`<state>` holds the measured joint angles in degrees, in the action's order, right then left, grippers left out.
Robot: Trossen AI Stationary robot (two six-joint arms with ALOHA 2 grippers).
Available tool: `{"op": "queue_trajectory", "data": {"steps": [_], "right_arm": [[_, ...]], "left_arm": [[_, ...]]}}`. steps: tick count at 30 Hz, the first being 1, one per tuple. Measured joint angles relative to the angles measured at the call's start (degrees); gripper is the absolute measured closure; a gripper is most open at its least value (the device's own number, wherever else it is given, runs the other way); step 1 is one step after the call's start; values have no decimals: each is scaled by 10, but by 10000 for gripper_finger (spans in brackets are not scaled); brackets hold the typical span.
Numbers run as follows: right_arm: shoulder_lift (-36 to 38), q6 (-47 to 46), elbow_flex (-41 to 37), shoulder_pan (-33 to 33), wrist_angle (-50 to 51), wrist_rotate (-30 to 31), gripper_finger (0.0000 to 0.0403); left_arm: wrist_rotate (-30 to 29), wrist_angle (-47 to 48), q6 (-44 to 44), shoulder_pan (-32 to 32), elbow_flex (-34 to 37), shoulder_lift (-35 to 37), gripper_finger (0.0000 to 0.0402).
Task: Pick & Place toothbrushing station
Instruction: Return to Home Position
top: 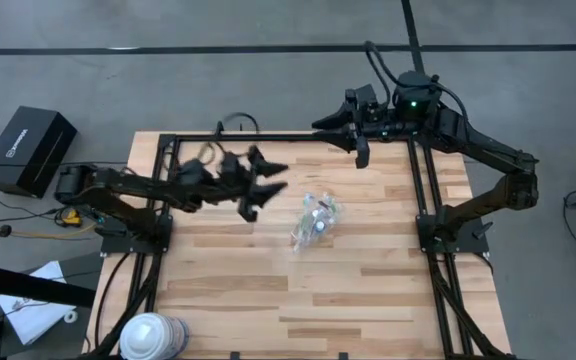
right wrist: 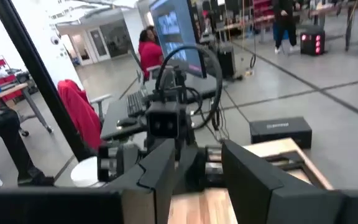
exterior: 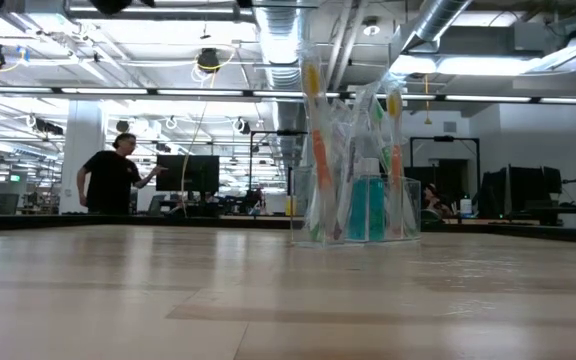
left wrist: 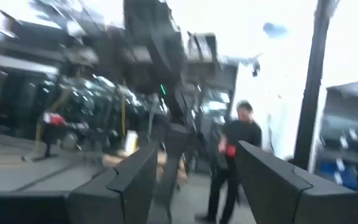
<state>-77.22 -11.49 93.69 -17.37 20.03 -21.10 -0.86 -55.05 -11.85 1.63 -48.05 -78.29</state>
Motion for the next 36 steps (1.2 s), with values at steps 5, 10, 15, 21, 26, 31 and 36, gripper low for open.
{"op": "queue_trajectory", "data": {"steps": [5,10,15,21,26,31,36], "right_arm": [[0,3,0,0,-30,19,280],[0,41,0,1,-46,56,280],[11,59,0,-2,-90,65,280],[57,-35,0,-30,-61,66,280],[90,-21,0,-45,105,60,280],[141,48,-13,-2,161,45,277],[262,88,-95,61,129,112,275]], "left_arm": [[-38,38,-21,1,0,69,199],[-38,71,-22,3,0,133,203],[-39,149,-39,22,0,224,204],[-58,243,-37,37,0,341,204],[-26,286,-56,30,0,400,204],[81,350,-19,29,0,446,204],[89,447,14,29,1,529,204]]}}
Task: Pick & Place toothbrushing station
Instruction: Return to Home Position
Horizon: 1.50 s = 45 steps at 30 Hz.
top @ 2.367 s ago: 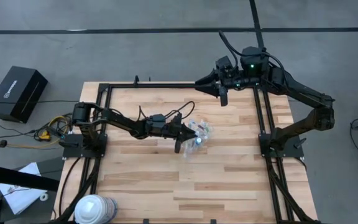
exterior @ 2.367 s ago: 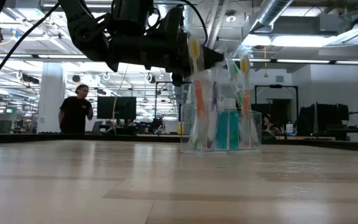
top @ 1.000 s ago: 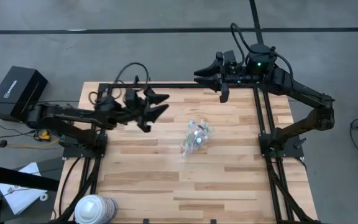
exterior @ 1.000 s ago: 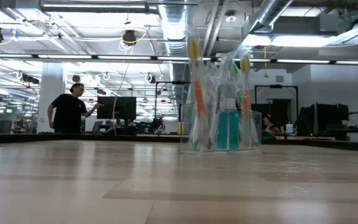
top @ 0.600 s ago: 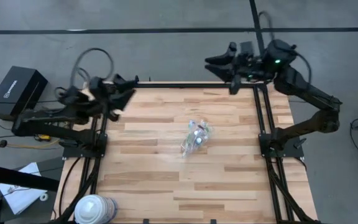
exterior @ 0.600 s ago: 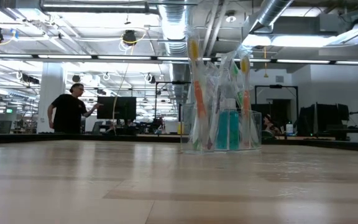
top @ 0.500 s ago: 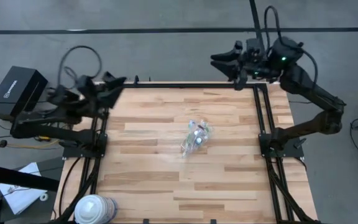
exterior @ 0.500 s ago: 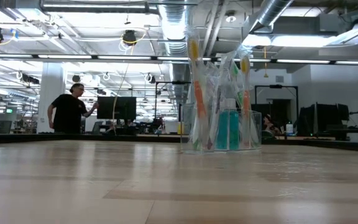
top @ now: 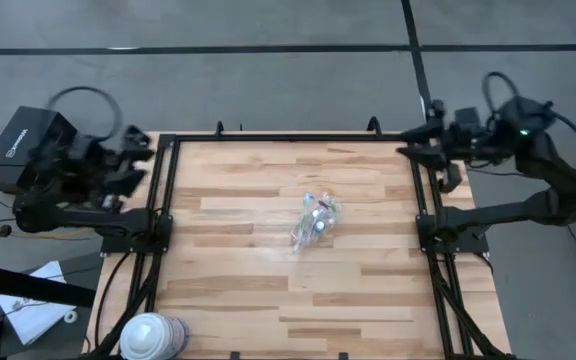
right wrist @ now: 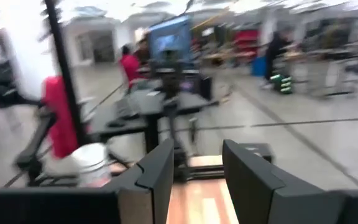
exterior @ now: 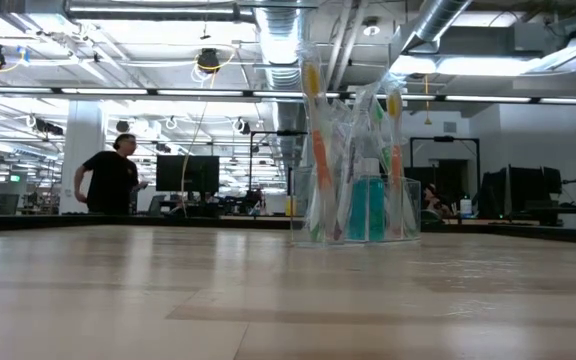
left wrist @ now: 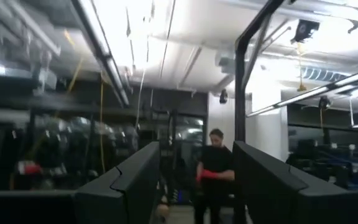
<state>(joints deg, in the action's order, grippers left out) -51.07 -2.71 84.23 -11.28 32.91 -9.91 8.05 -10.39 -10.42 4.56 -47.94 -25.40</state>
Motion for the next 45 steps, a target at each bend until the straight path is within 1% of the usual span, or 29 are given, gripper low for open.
{"op": "queue_trajectory", "data": {"steps": [3,6,8,10,12,16,18,21,22,24,27,29,30,33,36,38,42,45], "right_arm": [[78,-16,-91,33,-41,51,275],[176,-19,-198,66,-91,70,274],[243,-22,-261,83,-137,84,273],[304,-23,-318,96,-180,99,274],[348,-26,-371,105,-185,108,275],[429,-35,-445,111,-199,112,275],[461,-40,-477,111,-208,118,274],[509,-30,-523,109,-199,124,273],[507,-29,-531,108,-208,126,273],[507,-24,-536,107,-167,136,273],[501,-30,-536,107,-163,158,273],[507,-41,-540,109,-137,163,270],[507,-43,-540,109,-141,164,268],[507,-48,-537,109,-135,147,263],[507,-61,-558,109,-127,143,259],[507,-68,-579,110,-135,140,256],[507,-77,-624,109,-174,132,249],[508,-101,-666,110,-168,122,244]], "left_arm": [[0,19,27,0,14,60,204],[-21,60,40,0,62,129,204],[-42,69,23,0,99,176,204],[-49,66,10,0,135,215,204],[-51,69,-1,0,171,244,204],[-51,71,-5,0,213,252,204],[-63,60,-8,0,234,251,204],[-85,70,-20,0,271,253,204],[-86,69,-23,0,278,253,204],[-88,50,-40,0,292,253,204],[-93,39,-63,0,328,254,204],[-97,-6,-70,0,354,254,204],[-100,-30,-79,0,370,254,204],[-105,-94,-86,0,426,254,204],[-112,-165,-100,0,475,254,204],[-117,-143,-108,0,476,249,204],[-128,-141,-92,0,476,239,204],[-132,-140,-77,0,476,231,204]]}}
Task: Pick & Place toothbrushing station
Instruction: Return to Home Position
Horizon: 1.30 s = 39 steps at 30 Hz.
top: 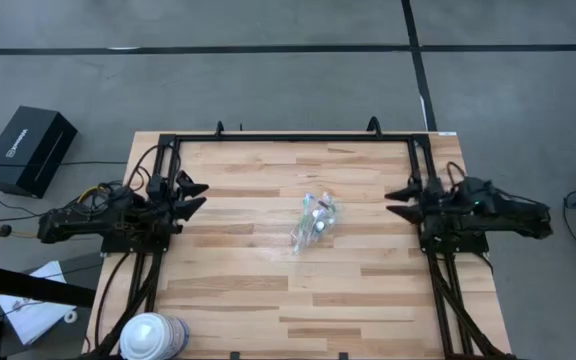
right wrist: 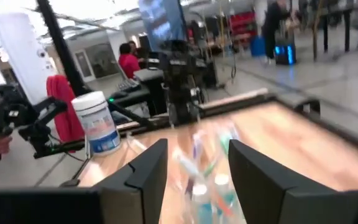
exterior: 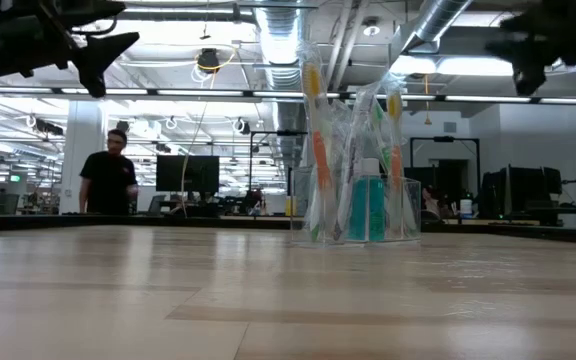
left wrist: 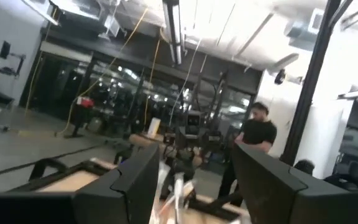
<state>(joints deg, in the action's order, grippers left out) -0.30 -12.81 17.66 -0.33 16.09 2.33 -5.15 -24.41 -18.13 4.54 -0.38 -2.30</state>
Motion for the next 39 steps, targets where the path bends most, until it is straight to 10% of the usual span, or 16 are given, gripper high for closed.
{"op": "queue_trajectory", "data": {"steps": [10,31,39], "right_arm": [[0,-100,-132,0,-44,-10,215],[-11,-52,-134,0,-56,-9,184],[0,-52,-136,16,-65,-8,185]], "left_arm": [[34,82,-3,0,0,-27,204],[46,140,-77,0,0,-71,204],[44,125,-77,-15,0,22,204]]}}
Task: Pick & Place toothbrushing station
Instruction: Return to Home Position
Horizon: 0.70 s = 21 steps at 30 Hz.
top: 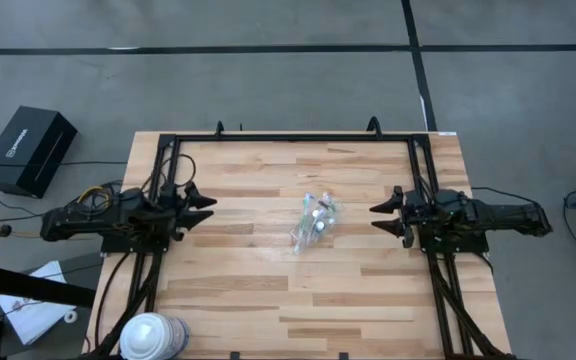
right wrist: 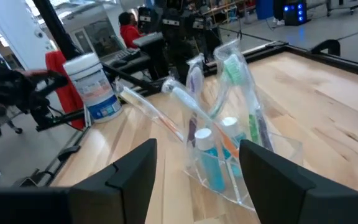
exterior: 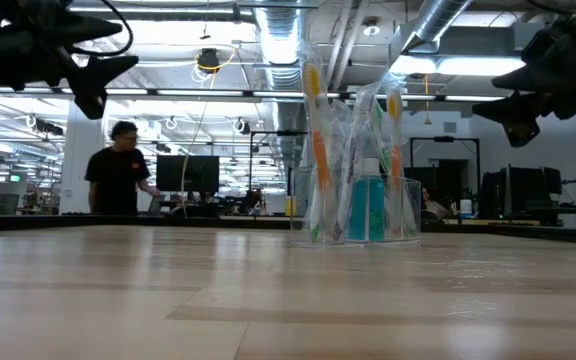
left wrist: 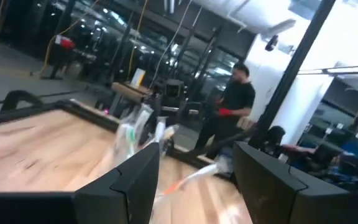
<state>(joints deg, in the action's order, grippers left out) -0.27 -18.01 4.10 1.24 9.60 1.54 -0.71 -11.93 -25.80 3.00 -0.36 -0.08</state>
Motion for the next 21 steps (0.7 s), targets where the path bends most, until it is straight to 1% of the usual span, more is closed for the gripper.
{"op": "queue_trajectory", "data": {"steps": [2,4,6,8,10,21], "right_arm": [[0,0,-3,3,-5,0,186],[0,0,-14,3,-43,0,186],[0,1,-36,4,-106,0,185],[0,0,-37,7,-119,1,184],[0,0,-37,7,-108,1,184],[0,0,-37,17,-112,0,187]], "left_arm": [[-1,-21,0,-1,0,0,204],[-2,-38,0,-2,0,0,204],[-3,-34,0,-2,0,0,204],[-2,-38,0,-2,0,0,204],[-2,-35,0,-2,0,1,204],[-2,-36,0,-2,0,1,204]]}}
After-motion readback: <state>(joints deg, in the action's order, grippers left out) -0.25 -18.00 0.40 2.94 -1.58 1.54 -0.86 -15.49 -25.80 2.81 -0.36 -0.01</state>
